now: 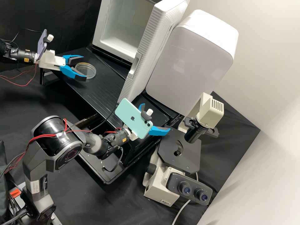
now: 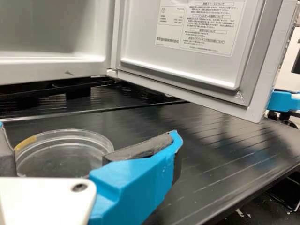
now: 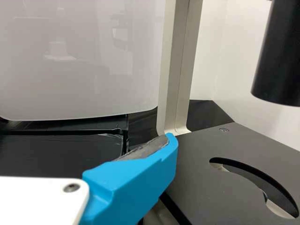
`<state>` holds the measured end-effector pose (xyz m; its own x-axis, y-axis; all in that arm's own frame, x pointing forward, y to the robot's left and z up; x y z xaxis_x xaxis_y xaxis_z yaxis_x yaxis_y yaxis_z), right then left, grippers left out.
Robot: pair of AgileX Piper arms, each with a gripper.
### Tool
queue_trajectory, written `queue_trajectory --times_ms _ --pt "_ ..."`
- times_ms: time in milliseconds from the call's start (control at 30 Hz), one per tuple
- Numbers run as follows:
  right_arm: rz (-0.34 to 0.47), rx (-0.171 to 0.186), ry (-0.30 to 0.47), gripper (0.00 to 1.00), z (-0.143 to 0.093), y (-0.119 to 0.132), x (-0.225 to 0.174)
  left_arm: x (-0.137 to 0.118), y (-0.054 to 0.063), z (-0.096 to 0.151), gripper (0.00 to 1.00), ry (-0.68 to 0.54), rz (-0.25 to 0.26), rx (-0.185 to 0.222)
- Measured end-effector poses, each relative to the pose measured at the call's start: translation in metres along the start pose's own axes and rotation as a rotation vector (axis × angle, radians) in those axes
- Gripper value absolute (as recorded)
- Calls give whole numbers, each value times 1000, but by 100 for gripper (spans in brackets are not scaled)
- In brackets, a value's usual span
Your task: Place the petri dish in the incubator
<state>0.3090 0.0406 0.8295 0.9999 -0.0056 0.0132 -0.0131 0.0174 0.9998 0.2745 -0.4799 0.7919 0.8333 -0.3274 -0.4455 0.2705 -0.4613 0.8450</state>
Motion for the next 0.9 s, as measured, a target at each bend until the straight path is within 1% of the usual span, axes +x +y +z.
queue_trajectory --times_ms 100,333,500,567,600,667,733,800,900 --pt "0 0 0 100 0 0 0 -4 -5 -2 100 13 -13 -13" --pt "0 0 0 100 0 0 0 -6 -7 -4 100 33 -10 -26" --pt "0 0 0 100 0 0 0 -8 -5 -8 100 76 14 -3" --pt "0 0 0 100 0 0 0 -9 -4 -9 100 94 24 -8" --pt "0 0 0 100 0 0 0 -9 -4 -10 100 102 32 -3" --pt "0 0 0 100 0 0 0 -9 -4 -11 100 109 34 9" --pt "0 0 0 100 0 0 0 -8 -7 -13 100 121 27 6" --pt "0 0 0 100 0 0 0 -3 -8 -19 100 137 20 5" --pt "0 0 0 100 0 0 0 8 -9 -24 100 144 19 22"
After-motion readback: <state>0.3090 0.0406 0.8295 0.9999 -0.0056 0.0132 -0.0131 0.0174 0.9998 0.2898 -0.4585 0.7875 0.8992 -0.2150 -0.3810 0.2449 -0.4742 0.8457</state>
